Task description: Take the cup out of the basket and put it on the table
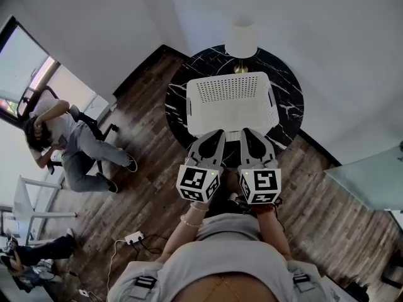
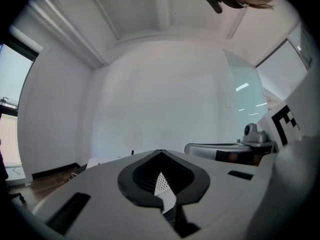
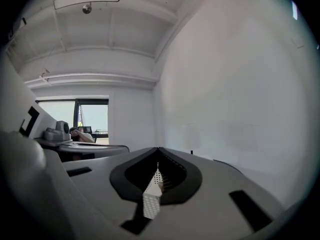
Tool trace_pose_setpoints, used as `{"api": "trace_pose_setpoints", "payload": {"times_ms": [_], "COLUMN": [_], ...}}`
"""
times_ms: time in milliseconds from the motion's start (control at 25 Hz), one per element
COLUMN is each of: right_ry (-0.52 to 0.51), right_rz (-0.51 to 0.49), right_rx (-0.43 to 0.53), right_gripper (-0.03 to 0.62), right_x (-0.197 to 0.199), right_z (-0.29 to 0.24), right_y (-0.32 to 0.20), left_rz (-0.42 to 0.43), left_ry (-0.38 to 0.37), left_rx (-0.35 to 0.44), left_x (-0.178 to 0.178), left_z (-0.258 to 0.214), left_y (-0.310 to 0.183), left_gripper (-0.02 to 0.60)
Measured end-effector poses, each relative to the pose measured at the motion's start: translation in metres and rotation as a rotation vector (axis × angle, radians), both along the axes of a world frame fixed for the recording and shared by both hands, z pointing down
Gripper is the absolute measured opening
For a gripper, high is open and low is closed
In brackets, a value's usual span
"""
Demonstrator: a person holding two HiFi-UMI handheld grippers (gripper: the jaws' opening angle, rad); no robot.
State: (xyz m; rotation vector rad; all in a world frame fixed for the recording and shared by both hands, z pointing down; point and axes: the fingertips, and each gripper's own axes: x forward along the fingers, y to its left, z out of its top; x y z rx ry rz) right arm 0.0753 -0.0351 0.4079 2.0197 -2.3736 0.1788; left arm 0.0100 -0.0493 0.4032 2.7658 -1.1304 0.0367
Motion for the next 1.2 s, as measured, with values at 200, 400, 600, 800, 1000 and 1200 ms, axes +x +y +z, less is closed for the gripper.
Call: {"api": "trace_pose_setpoints", "payload": {"times_ms": [200,400,600,800,1000,1200], "right_ry": [0.003,0.003,0.004,0.002,-0.016,0.006], "right_rz": [0.044,0.069,0.089,0.110,0.137,0.175], "right_rx": [0.003,0.002,-0.007,-0.025,-0.045,-0.086], "right_gripper": [0.011,0.011,0.011,0.011,0.011,0.011], "right_x": [0.014,0.017,0.016,0.015,0.017,0.020], "right_z": [0.001,0.000,0.002,0.007,0.014,0.028], "right_y": [-0.017,-0.042,-0.068,-0.094,-0.119,-0.143], "left_rz": [0.037,0.074,0.107,0.137,0.175,0.205], "left_ry": [0.008,0.010,0.008,0.011,0.017,0.016], "left_rx": [0.013,0.016,0.008,-0.003,-0.014,-0.026], "left_x": [0.014,0.022,0.024,0.026,0.028,0.026], "left_z": [-0.001,-0.005,-0.002,0.000,0.005,0.012], "left_y": [-0.019,-0.046,-0.073,-0.100,-0.126,-0.150], "left_gripper": [0.006,0.006,0.006,0.006,0.006,0.006]}}
